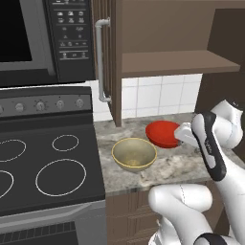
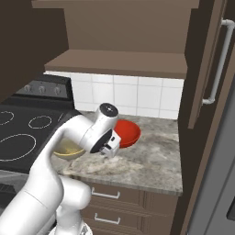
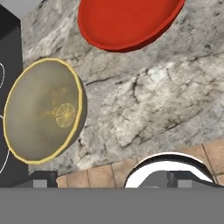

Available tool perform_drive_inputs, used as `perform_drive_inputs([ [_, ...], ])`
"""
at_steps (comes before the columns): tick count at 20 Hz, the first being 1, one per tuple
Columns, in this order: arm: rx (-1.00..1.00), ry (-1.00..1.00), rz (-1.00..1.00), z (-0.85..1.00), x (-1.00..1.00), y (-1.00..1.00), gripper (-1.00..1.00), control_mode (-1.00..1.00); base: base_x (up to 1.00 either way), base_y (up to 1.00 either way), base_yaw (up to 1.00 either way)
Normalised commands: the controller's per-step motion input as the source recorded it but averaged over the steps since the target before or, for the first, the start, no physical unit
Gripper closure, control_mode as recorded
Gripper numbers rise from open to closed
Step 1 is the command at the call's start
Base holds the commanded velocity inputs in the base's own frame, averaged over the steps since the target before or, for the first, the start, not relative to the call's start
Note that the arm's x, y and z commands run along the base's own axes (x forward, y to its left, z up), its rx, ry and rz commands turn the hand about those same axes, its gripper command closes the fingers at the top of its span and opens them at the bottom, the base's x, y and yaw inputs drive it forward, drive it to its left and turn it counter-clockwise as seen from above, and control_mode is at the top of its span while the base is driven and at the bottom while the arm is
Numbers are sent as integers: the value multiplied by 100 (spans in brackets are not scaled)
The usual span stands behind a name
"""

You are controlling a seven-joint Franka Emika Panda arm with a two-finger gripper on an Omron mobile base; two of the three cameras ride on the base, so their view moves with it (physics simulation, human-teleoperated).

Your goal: Open the cabinet. Pick the bowls from the counter and place them in the cabinet. Then close the cabinet.

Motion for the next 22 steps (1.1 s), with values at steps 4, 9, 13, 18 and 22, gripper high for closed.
perform_drive_inputs([
  [4,0,0,0,-17,24,4,-100,-100,0,0,0],
  [9,-4,-3,-5,-9,26,39,-100,-100,0,0,0],
  [13,-8,-4,-6,-6,31,47,-100,-100,0,0,0],
  [18,0,0,-7,-26,22,15,-100,-100,0,0,0],
  [22,4,0,-1,-43,0,-3,-100,-100,0,0,0],
])
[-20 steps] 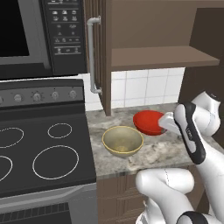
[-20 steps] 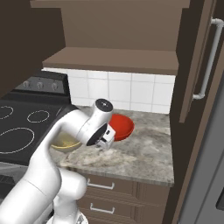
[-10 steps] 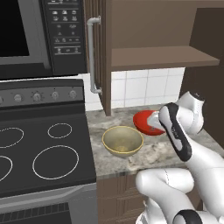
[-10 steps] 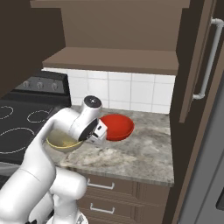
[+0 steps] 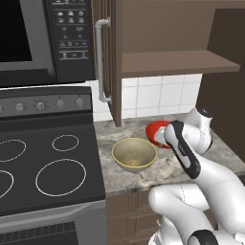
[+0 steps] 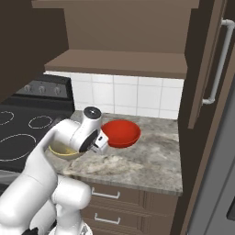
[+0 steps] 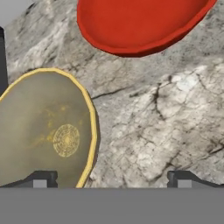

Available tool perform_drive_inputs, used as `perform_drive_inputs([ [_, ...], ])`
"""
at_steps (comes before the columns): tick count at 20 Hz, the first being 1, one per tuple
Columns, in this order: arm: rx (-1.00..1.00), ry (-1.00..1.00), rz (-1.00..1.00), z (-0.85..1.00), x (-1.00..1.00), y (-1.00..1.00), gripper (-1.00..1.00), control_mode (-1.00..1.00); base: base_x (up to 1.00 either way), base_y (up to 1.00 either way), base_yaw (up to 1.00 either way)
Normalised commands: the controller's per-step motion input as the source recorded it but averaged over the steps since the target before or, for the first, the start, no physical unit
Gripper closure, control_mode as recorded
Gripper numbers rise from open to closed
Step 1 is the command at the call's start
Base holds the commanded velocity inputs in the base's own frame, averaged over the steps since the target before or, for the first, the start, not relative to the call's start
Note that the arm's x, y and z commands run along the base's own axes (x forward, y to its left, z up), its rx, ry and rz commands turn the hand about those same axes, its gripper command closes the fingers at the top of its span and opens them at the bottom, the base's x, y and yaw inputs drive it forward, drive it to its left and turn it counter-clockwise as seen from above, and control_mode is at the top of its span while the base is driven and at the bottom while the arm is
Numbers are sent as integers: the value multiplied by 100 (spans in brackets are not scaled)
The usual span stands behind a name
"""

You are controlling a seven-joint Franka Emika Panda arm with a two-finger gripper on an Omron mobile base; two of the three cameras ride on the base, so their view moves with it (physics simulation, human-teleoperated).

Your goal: Open the cabinet. Pick the bowls from the counter and place them in the cabinet. Then close the cabinet.

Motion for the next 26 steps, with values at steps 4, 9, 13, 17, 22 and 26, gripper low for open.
perform_drive_inputs([
  [4,0,0,0,-23,5,0,-100,-100,0,0,0],
  [9,1,0,0,-9,14,0,-100,-100,0,0,0],
  [13,1,0,0,-9,26,0,-100,-100,0,0,0],
  [17,4,0,0,-20,26,6,-100,-100,0,0,0],
  [22,4,0,0,-18,28,15,-100,-100,0,0,0],
  [26,0,0,0,0,15,15,-100,-100,0,0,0],
])
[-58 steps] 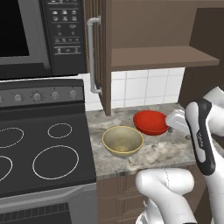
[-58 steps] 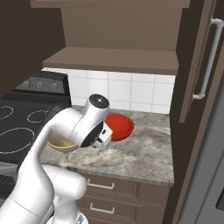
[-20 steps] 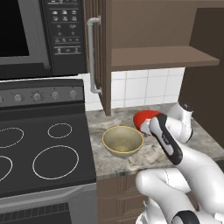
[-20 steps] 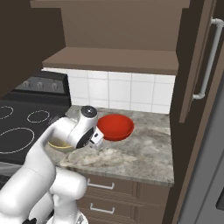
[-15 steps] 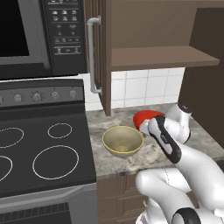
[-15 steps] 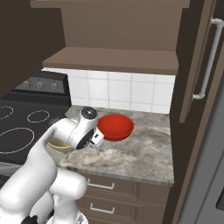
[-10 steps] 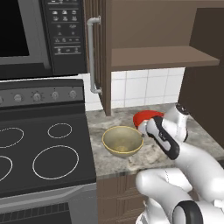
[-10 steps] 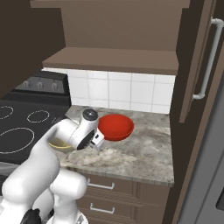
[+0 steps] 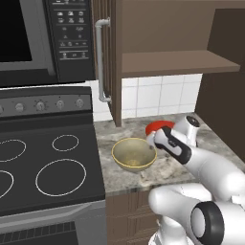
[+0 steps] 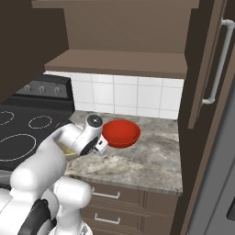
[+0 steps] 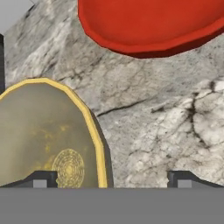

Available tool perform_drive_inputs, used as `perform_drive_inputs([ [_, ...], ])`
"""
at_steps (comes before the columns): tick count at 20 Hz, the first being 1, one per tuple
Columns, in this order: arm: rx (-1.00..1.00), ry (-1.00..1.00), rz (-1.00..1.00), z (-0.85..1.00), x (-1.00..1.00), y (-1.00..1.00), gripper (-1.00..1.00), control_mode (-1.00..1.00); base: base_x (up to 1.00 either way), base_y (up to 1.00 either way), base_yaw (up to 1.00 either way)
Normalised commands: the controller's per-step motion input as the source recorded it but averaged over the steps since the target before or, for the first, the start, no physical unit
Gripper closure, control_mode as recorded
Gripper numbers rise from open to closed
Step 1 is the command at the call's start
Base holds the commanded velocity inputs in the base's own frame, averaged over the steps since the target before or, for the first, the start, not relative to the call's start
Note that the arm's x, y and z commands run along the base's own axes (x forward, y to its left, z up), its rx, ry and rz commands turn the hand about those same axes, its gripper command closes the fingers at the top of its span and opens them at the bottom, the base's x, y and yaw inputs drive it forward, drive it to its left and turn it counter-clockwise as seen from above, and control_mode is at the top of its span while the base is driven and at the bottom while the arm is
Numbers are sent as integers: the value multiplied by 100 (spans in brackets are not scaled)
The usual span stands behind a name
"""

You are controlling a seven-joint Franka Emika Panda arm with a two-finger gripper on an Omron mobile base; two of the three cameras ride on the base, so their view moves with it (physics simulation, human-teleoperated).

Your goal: Open the cabinet. Pick the bowls from the counter and place them in the cabinet. Then close the cabinet.

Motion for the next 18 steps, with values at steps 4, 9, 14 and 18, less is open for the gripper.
perform_drive_inputs([
  [4,0,0,0,-2,15,14,-100,-100,0,0,0],
  [9,1,0,0,-15,6,16,-100,-100,0,0,0],
  [14,5,0,0,-27,0,6,-100,-100,0,0,0],
  [18,1,0,0,-23,1,18,-100,-100,0,0,0],
])
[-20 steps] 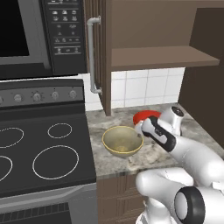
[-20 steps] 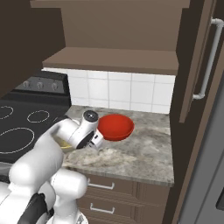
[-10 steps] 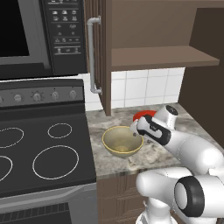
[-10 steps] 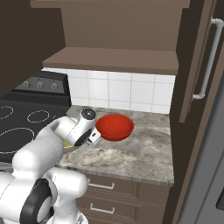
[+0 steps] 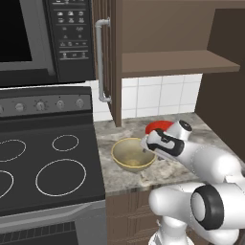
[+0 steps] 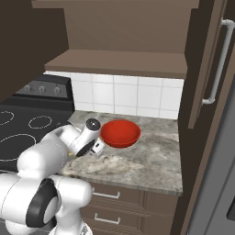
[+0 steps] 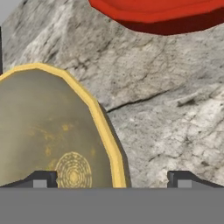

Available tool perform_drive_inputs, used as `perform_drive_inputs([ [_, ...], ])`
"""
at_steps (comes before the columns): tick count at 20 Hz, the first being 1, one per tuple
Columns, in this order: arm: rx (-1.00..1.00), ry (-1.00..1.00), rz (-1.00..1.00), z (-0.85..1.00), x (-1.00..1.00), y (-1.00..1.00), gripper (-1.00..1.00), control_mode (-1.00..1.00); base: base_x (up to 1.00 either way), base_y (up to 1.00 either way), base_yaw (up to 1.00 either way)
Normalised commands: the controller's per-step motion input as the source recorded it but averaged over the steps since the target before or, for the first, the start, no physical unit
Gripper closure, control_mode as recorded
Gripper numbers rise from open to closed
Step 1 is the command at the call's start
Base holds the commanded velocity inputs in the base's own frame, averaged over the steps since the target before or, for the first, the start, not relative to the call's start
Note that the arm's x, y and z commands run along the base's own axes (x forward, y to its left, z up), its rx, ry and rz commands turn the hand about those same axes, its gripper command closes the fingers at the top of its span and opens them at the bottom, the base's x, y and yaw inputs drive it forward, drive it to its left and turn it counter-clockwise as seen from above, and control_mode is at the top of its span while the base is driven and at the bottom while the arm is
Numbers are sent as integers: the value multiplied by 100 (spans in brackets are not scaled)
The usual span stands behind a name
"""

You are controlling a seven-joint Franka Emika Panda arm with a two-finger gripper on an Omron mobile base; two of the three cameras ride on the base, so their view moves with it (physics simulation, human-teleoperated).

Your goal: Open the cabinet. Pick the bowls from the counter and place them in the cabinet. Then close the cabinet.

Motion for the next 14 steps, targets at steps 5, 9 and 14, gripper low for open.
perform_drive_inputs([
  [5,0,0,0,-17,0,21,-100,-100,0,0,0],
  [9,0,0,0,-13,0,22,100,-100,0,0,0],
  [14,0,0,0,-15,0,5,100,-100,0,0,0],
])
